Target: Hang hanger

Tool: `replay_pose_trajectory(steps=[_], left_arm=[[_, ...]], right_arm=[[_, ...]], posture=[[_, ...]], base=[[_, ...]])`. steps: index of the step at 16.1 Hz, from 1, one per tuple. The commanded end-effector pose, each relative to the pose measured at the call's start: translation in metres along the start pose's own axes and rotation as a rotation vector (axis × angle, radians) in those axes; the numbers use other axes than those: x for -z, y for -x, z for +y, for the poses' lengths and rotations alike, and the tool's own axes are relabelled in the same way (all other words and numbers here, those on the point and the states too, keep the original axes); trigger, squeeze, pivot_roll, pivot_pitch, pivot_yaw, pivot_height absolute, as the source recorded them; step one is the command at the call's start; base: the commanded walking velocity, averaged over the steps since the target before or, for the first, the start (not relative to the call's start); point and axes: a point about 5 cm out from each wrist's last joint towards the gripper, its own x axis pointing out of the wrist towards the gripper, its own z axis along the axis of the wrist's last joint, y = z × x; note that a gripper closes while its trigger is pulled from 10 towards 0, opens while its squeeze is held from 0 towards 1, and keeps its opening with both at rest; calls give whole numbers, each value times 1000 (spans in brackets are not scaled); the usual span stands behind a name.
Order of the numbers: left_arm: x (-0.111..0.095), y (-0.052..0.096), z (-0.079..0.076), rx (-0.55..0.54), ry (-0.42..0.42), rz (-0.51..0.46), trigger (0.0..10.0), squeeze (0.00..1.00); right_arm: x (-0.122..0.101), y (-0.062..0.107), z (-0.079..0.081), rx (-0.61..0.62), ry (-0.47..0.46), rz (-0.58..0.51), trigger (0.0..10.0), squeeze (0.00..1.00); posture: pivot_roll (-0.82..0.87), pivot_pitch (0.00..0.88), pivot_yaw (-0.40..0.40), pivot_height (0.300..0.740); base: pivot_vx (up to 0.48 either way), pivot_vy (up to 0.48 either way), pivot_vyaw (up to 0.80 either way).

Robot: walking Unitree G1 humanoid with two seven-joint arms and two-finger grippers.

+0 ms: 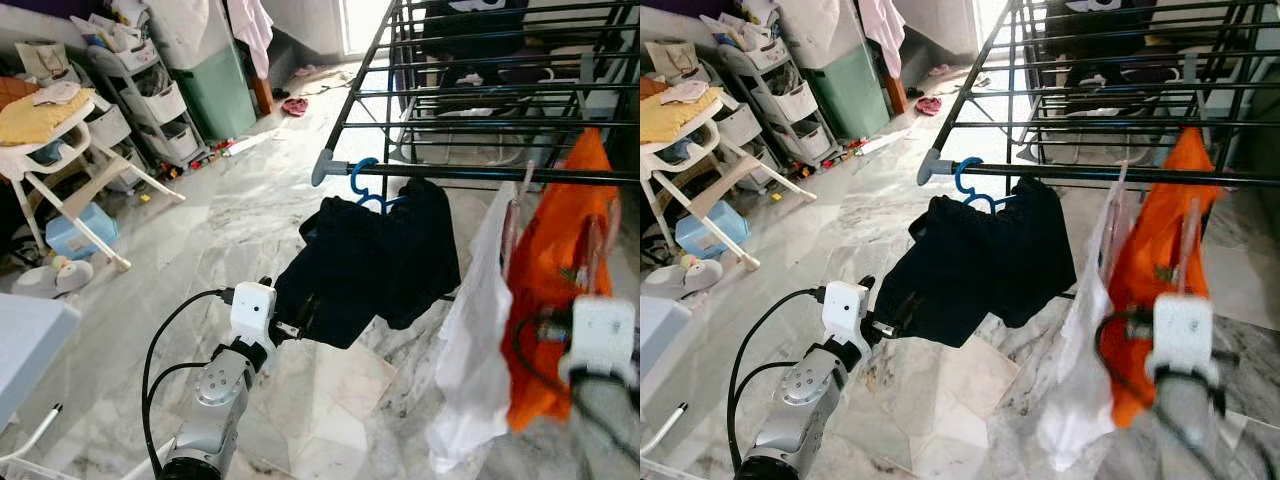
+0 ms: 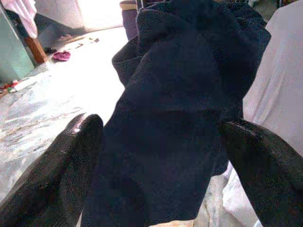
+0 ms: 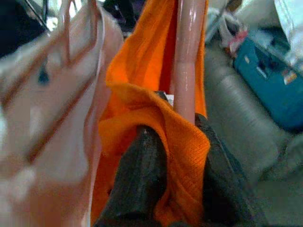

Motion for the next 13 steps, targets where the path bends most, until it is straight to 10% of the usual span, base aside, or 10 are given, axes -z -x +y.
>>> replay_pose_trajectory(steps=[1,6,10,13], left_arm=[[3,1,7,-12,-29,32,10000,0],[15,7,16,-44,-78,94,10000,0],[31,22,32,-139,-127,165,10000,0],[37,37,37,-207,-123,179,10000,0]], right_arm=[[1,7,5,3,-15,11,0,0],[52,38,21,-33,-48,281,0,0],[45,51,73,-478,46,236,0,0],[22,44,99,-635,70,104,3647,0]], posture=[[-337,15,206,740],[-332,21,214,740],[-291,25,191,740],[-218,22,131,740]], base=[[0,0,0],[0,0,0],[0,0,0],[0,0,0]])
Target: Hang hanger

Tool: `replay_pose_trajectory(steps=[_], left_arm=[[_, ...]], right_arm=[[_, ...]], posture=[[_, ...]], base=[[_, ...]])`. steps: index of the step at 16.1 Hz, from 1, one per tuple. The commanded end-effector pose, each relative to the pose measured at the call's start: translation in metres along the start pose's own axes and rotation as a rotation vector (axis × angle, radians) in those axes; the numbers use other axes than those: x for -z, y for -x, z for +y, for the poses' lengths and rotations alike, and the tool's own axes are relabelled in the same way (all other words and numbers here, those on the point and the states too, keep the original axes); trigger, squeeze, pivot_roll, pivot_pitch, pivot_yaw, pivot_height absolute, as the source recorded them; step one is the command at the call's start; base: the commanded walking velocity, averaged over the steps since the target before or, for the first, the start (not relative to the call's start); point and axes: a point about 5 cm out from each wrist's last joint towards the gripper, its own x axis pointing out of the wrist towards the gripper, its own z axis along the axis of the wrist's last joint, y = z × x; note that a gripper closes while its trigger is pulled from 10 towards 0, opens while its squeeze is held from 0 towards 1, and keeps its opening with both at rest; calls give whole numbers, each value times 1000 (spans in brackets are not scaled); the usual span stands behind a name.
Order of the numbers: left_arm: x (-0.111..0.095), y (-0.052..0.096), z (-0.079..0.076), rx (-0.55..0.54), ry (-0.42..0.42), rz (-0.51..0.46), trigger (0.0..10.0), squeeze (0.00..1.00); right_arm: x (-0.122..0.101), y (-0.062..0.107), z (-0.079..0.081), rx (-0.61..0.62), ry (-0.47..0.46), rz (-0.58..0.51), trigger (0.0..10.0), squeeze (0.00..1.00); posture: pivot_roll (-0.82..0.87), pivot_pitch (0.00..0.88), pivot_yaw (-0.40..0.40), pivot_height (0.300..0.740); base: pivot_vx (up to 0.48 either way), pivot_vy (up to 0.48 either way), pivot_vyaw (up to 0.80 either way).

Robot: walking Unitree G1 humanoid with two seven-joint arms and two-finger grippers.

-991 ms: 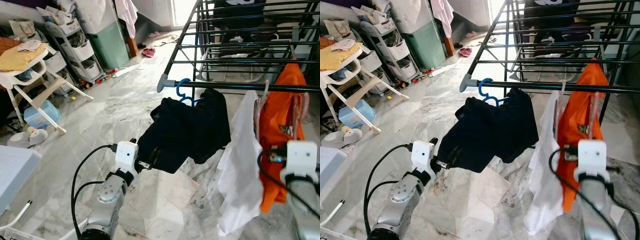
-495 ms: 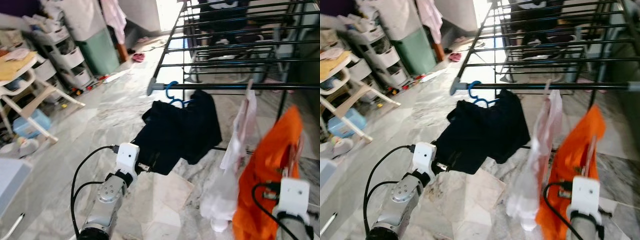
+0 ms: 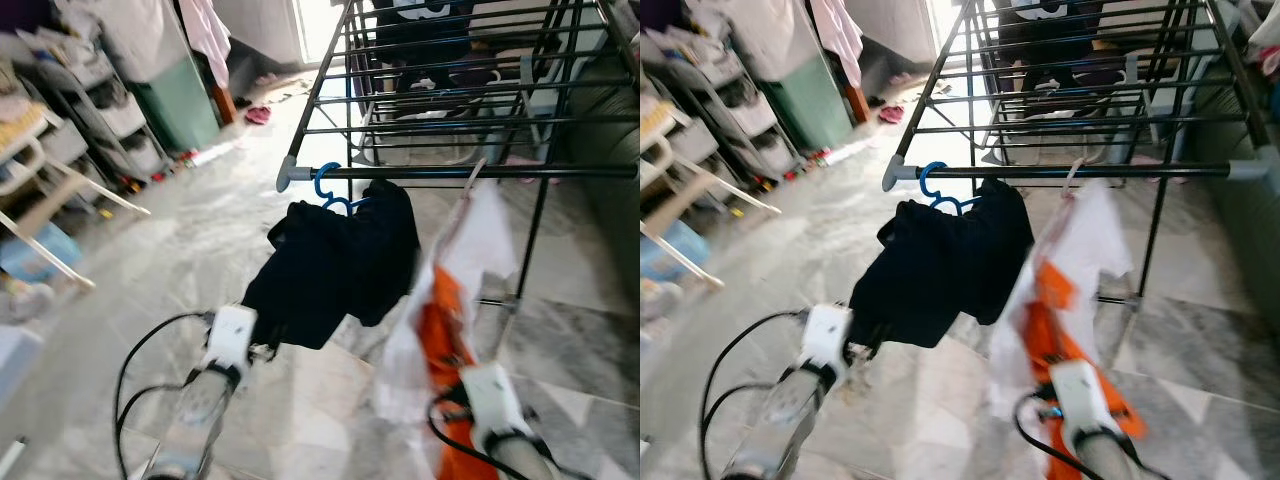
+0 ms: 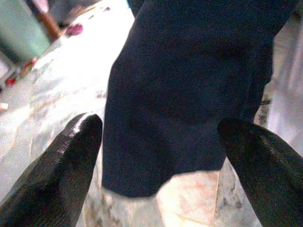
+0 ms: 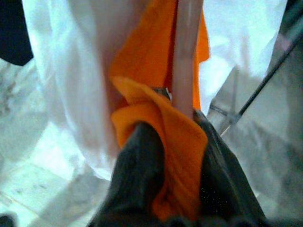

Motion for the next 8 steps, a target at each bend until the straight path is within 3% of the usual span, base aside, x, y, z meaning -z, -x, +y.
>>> replay_pose_trajectory(steps=[1,2,3,4,8], left_arm=[[2,7,11,-59,-11,5,10000,0],[6,11,12,-88,-6,10,10000,0],[8,14,15,-132,6,10,10000,0],[8,15,18,-166,16,7,10000,0],[4,17,21,-281,44,-18,10000,0]], right_arm=[[-31,-10,15,-106,41,-147,3373,0],[-41,-17,19,-148,51,-186,3176,0],[-48,-26,21,-170,62,-200,8000,0],[-52,-33,22,-186,78,-206,10000,0],[-73,-58,29,-240,113,-245,10000,0]], posture=[[-188,17,106,740],[-173,14,95,740],[-138,0,66,740],[-123,0,49,740],[-53,0,-14,740]], base=[[0,0,0],[0,0,0],[0,0,0],[0,0,0],[0,0,0]])
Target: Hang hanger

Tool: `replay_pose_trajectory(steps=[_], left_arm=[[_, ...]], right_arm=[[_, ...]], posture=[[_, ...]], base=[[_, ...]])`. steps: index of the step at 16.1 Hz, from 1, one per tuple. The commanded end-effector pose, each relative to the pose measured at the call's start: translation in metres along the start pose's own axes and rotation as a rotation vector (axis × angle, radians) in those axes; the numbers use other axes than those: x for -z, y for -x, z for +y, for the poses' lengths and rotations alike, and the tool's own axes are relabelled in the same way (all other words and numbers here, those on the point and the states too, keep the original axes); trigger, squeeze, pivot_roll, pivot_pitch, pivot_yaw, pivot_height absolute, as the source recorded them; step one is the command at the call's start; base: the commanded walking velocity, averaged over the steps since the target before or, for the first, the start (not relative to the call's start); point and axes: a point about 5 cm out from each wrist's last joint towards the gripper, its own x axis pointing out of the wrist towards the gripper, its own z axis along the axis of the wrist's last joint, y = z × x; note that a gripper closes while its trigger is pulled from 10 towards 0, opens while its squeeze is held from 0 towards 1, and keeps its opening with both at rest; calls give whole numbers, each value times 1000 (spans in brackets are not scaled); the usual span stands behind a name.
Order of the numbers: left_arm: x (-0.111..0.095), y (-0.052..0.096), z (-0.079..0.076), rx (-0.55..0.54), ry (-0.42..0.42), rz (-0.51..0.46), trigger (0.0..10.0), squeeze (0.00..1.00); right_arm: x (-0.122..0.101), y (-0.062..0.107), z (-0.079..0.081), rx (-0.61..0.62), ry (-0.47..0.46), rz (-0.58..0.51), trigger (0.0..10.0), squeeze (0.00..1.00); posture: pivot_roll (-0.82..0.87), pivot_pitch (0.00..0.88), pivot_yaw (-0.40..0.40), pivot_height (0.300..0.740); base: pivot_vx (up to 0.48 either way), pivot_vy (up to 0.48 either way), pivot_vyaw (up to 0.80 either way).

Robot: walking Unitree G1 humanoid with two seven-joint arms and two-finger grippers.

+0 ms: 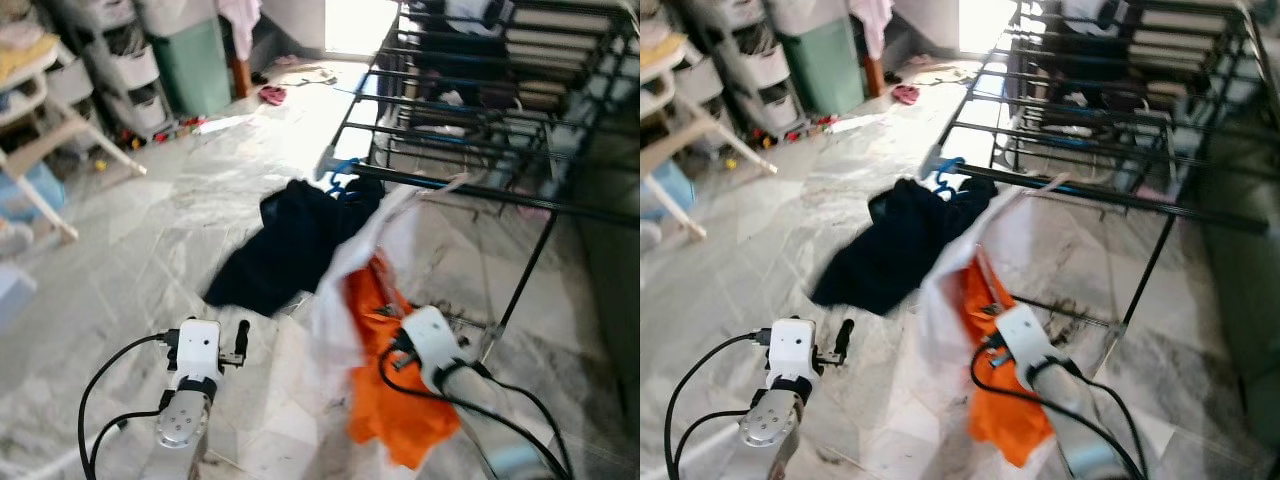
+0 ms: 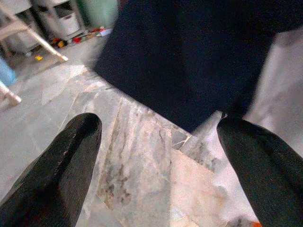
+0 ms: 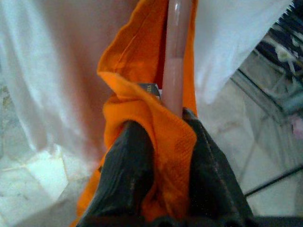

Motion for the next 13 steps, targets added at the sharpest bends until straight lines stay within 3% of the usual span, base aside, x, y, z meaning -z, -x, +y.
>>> replay_pose_trajectory(steps=[1,8,11,13], left_arm=[[-2,2,5,-43,-5,-11,10000,0],[0,13,-1,-12,-5,-4,10000,0],[14,24,-2,4,-15,36,10000,0],[6,27,5,-8,-19,40,10000,0]], right_arm=[[-24,-9,5,-27,25,-118,10000,0],[-21,-11,9,32,-46,-129,10000,0],[-9,-6,9,62,-61,-116,10000,0],[-17,-7,8,93,-82,-124,10000,0]], posture=[[-45,0,-20,740],[-31,0,-3,740],[-34,0,8,740],[-34,0,14,740]], base=[[0,0,0],[0,0,0],[0,0,0],[0,0,0]])
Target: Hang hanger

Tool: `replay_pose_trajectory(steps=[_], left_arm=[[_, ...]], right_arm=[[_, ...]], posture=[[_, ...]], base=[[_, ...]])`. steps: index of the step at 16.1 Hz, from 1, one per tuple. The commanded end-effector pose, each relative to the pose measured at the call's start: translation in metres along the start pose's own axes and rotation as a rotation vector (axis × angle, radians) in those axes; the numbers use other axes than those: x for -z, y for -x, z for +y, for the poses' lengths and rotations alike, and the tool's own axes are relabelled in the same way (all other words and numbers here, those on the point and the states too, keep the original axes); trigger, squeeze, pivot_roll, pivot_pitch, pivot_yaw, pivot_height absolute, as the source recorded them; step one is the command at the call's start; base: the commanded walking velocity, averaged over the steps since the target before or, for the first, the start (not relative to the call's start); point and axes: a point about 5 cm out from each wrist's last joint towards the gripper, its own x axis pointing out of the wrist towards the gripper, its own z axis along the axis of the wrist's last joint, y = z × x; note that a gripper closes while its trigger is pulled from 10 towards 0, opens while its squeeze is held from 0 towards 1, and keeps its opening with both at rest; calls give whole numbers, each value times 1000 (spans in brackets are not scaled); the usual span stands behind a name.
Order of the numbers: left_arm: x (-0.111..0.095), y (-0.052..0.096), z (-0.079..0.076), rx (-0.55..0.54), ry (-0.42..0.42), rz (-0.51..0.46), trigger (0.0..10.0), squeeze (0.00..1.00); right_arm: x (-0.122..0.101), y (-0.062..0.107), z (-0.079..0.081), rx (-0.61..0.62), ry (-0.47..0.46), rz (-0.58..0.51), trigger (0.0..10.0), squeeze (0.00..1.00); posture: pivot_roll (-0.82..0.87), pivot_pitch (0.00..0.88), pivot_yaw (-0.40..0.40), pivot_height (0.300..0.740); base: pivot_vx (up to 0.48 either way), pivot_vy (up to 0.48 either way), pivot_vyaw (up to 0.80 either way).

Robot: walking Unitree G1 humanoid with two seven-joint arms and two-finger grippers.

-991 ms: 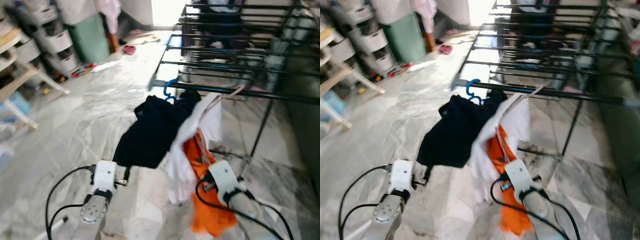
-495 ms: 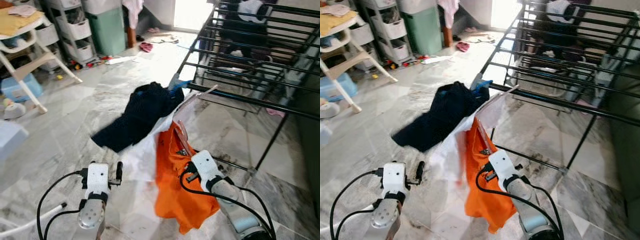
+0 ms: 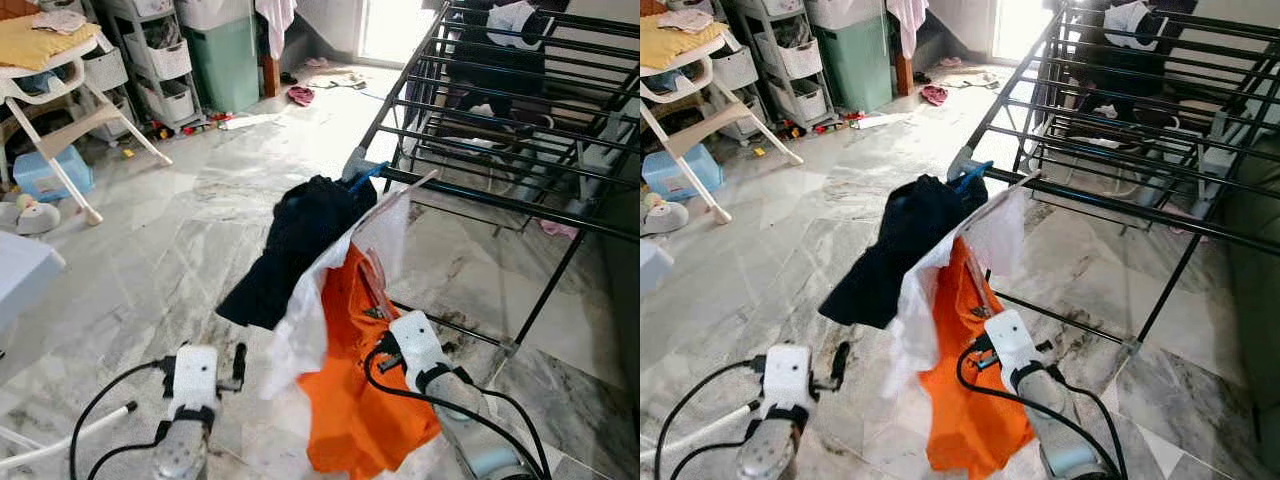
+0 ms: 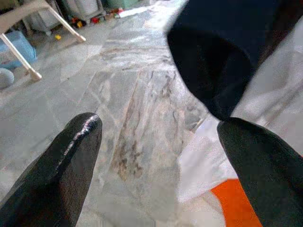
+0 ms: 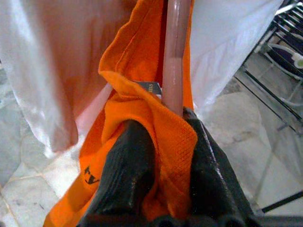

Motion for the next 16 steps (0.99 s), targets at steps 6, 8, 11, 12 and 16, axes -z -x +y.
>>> replay_pose_trajectory(steps=[6,8,11,12,16], left_arm=[[-19,-11,15,-29,-34,-20,10000,0],[-25,-18,5,1,-34,-23,10000,0],[-28,-22,-1,22,-15,-25,10000,0],[-28,-22,-1,24,-15,-24,10000,0],[-29,-23,1,24,-15,-23,10000,0]], right_arm=[[-20,-6,-11,56,-52,-80,10000,0],[-20,-6,-13,71,-52,-74,10000,0],[-22,-5,-12,67,-77,-81,10000,0],[-22,-5,-12,66,-77,-81,10000,0],[-24,-7,-11,65,-82,-80,10000,0]], posture=[[-23,0,17,740],[-39,0,30,740],[-55,5,34,740],[-55,4,33,740],[-49,3,35,740]], base=[[0,0,0],[0,0,0],[-80,0,0],[-251,0,0],[-249,0,0]])
